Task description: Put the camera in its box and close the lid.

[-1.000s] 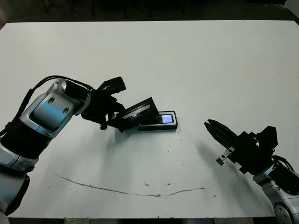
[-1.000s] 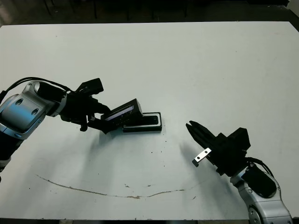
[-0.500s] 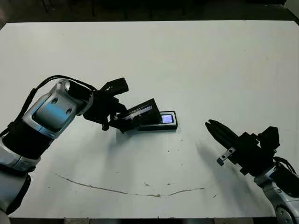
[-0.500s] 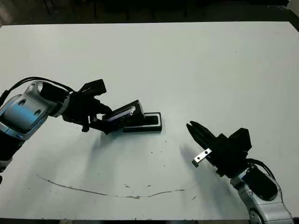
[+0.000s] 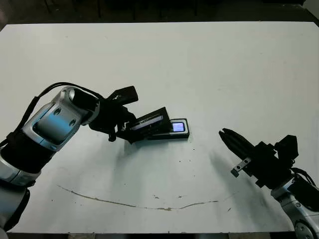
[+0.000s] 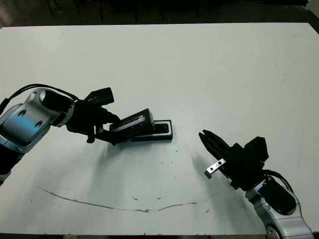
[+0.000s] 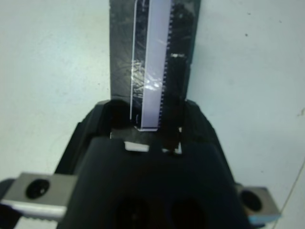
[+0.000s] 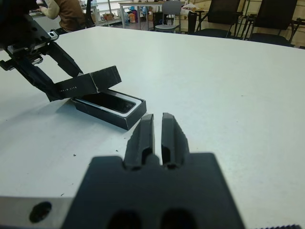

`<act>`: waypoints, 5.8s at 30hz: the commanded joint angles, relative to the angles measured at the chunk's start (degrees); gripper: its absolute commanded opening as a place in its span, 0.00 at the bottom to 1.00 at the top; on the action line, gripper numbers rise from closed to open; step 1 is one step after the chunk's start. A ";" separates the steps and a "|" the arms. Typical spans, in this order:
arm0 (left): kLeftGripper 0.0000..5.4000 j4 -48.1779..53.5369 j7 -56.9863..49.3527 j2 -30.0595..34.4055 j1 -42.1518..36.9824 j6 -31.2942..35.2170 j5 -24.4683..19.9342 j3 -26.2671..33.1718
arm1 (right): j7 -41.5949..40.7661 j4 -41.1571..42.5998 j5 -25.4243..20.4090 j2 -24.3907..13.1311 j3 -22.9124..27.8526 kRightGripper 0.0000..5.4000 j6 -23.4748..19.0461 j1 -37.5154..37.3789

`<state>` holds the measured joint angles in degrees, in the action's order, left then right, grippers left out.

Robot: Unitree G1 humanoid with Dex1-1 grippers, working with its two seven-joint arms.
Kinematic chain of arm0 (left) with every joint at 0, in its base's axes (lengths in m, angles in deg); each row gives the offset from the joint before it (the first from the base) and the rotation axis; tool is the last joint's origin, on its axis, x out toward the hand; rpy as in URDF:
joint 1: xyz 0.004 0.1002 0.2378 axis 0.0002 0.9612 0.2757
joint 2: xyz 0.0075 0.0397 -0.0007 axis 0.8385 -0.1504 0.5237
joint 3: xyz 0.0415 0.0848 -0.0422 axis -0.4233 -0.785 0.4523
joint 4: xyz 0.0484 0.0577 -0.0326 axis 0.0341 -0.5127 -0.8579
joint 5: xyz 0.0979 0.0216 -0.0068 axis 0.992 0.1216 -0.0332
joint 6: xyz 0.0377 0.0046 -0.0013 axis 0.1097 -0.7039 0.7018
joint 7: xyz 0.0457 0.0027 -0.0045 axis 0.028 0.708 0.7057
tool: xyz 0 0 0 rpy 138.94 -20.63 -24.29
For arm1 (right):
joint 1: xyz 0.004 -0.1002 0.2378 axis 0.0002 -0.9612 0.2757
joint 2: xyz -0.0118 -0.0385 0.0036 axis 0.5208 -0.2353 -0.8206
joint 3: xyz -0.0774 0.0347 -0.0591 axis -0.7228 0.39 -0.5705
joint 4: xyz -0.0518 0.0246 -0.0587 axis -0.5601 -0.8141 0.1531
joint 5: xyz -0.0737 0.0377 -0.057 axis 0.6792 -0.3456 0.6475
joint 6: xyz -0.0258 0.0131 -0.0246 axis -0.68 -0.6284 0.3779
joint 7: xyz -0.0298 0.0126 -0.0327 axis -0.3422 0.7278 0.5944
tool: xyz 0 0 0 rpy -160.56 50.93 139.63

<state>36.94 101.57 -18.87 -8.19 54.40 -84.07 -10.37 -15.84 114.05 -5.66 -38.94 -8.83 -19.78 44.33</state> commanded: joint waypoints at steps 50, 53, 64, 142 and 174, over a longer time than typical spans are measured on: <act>0.44 -7.23 0.10 -14.15 -2.22 -2.45 8.73 -13.12 | 4.29 6.11 -1.61 0.11 -0.10 0.00 -4.68 -2.99; 0.44 -7.63 0.01 -14.57 -2.48 -4.67 10.18 -14.16 | 4.22 6.32 -1.94 0.25 -0.11 0.00 -4.71 -3.06; 0.44 -8.55 0.44 -17.46 -2.69 -7.04 12.29 -15.47 | 4.97 6.31 -1.53 0.27 -0.13 0.00 -4.96 -3.20; 1.00 -9.13 -4.89 -27.31 -5.76 -9.50 16.49 -14.83 | 3.46 4.14 -2.39 0.37 5.78 0.00 -1.86 -3.60; 1.00 -0.76 -3.63 -16.70 0.64 -18.44 2.57 7.36 | 3.57 3.93 -1.92 0.25 5.31 0.00 -2.92 -3.00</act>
<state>36.08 97.09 -36.74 -9.41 36.35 -80.16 -4.16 -13.00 117.55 -7.71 -38.21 -3.24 -20.87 41.92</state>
